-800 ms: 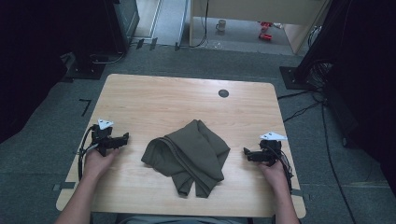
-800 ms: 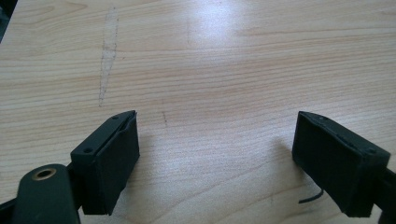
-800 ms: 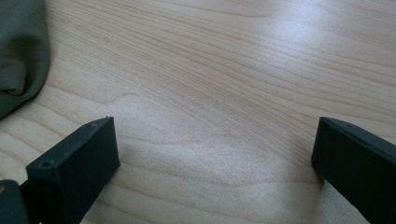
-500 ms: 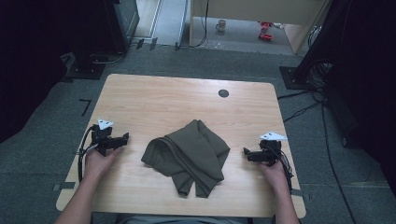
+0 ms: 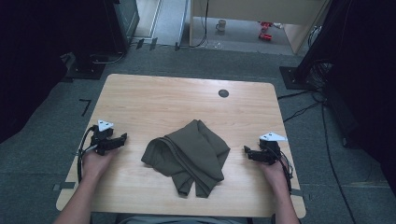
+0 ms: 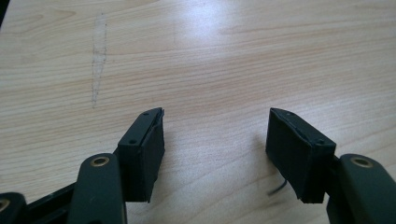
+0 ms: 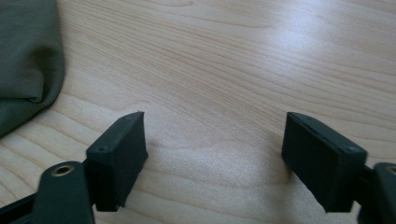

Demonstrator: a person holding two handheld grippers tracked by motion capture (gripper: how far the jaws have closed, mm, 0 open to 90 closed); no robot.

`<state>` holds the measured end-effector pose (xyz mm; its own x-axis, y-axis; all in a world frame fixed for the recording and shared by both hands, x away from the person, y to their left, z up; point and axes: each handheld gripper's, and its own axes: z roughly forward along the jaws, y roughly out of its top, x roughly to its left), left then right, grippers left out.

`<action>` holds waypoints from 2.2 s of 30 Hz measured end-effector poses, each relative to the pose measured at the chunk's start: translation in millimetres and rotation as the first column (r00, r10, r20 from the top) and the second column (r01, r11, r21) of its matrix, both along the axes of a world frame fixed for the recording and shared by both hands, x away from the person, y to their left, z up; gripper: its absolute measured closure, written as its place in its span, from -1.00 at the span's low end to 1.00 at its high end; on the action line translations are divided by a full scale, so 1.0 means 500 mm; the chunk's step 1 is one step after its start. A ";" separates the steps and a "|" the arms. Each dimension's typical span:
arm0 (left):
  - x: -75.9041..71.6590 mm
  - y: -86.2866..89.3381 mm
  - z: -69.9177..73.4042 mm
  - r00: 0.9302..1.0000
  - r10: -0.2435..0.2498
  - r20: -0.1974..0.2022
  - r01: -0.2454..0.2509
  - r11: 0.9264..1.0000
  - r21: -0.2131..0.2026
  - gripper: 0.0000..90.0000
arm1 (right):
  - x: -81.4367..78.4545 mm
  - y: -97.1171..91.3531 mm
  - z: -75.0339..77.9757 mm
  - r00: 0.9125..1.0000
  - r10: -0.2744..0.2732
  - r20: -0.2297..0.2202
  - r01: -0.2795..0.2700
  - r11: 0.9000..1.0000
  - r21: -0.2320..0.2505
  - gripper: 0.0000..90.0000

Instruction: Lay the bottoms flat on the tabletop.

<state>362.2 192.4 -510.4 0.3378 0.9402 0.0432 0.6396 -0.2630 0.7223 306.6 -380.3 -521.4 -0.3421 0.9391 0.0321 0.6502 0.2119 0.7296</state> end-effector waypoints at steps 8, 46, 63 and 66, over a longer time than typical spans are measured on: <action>-0.013 -0.021 0.040 0.995 -0.099 0.035 0.101 0.992 -0.071 -0.16 | -0.003 0.007 0.011 0.999 0.017 0.030 -0.018 1.000 0.014 -0.43; -0.066 -0.182 0.041 0.889 -0.457 -0.019 0.449 0.880 -0.158 0.30 | -0.045 0.163 0.044 0.953 0.303 0.027 -0.304 0.945 0.118 0.09; -0.004 -0.205 0.022 0.911 -0.413 -0.014 0.408 0.905 -0.117 0.49 | 0.030 0.220 0.011 0.941 0.338 0.013 -0.339 0.940 0.039 0.15; 0.021 -0.197 0.024 0.918 -0.397 -0.011 0.392 0.910 -0.138 0.48 | 0.061 0.224 0.010 0.941 0.339 0.018 -0.340 0.940 0.037 0.14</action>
